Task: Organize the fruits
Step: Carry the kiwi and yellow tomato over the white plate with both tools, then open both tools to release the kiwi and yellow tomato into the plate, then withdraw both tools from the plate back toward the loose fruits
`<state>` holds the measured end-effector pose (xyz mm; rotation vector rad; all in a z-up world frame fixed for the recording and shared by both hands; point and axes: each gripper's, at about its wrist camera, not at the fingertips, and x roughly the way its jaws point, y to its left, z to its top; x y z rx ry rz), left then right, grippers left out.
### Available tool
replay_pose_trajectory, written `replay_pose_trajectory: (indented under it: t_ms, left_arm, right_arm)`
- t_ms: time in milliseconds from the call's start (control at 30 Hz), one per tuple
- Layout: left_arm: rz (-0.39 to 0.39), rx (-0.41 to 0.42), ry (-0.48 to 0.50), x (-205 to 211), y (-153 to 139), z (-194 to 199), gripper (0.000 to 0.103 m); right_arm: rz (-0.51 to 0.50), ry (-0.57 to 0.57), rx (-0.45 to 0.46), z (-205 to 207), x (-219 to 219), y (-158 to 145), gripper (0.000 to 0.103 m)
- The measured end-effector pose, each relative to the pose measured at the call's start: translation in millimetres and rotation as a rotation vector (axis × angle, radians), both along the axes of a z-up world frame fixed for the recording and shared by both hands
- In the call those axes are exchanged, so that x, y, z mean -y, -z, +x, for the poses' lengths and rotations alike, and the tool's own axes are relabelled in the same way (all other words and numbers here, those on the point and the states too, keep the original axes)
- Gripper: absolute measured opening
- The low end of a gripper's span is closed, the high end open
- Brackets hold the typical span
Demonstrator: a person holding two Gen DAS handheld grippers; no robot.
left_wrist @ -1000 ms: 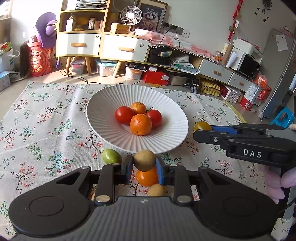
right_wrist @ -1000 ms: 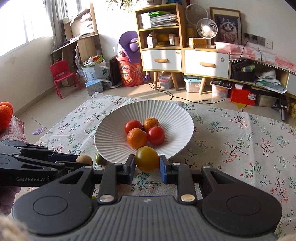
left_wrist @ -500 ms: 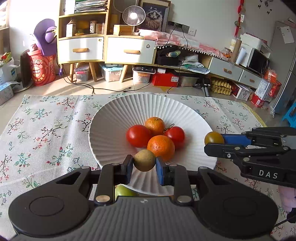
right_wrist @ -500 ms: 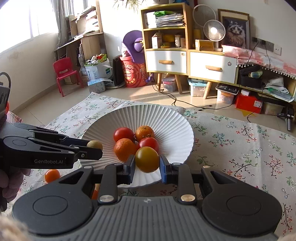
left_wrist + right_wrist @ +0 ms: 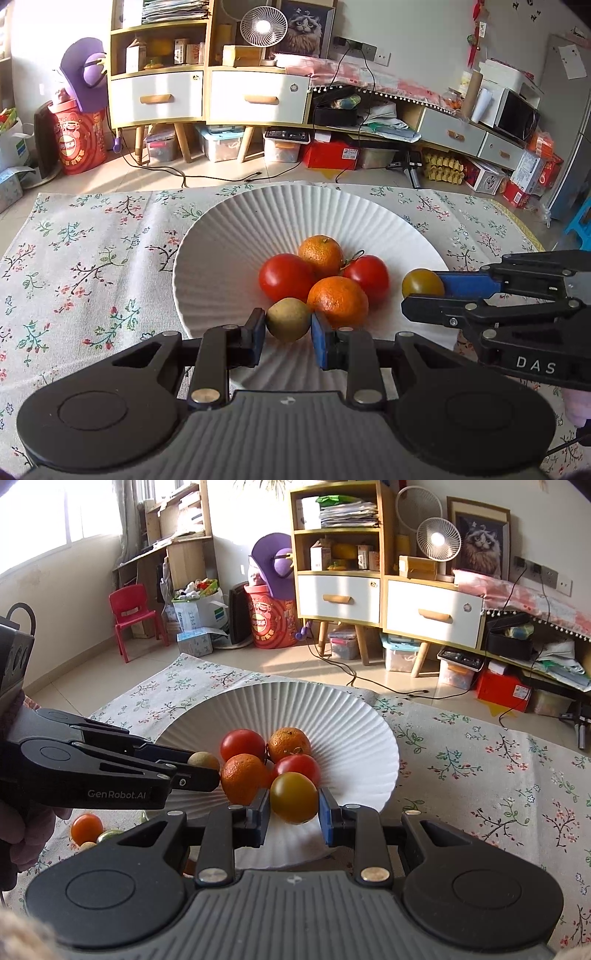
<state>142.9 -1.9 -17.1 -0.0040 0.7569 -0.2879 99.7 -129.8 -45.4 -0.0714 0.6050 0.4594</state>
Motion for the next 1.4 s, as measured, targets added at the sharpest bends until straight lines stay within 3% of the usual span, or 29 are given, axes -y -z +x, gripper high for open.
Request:
replay_pose_trajectory:
  t_ms: [467,633,767,1033,1167,1300,1400]
  left_arm:
    - [0.018,0.014,0.010,3.6,-3.8,-2.6,0.018]
    - [0.027,0.022,0.002,1.0,-9.6,-8.4,0.041]
    - [0.016,0.021,-0.005,-5.0,-14.0,-16.6,0.050]
    - [0.048,0.018,0.004,-13.3,-18.6,-42.3,0.077]
    - [0.052,-0.002,0.006,-18.3,-17.2,-54.6,0.081]
    - [0.064,0.006,-0.021,-24.2,-13.6,-69.0,0.093]
    - [0.053,0.031,-0.036,-28.2,-9.4,-79.9,0.094]
  right_arm:
    - [-0.011,0.009,-0.008,-2.8,-1.8,1.1,0.028]
    - [-0.002,0.034,-0.004,-8.6,1.8,-5.8,0.043]
    - [0.014,0.061,-0.008,-14.9,5.8,-11.0,0.060]
    - [0.032,0.099,-0.019,-30.0,13.6,-17.0,0.077]
    - [0.028,0.114,-0.027,-41.3,14.9,-16.2,0.084]
    - [0.033,0.129,-0.033,-53.7,13.7,-15.2,0.090]
    - [0.056,0.158,-0.068,-58.7,14.9,-13.4,0.092]
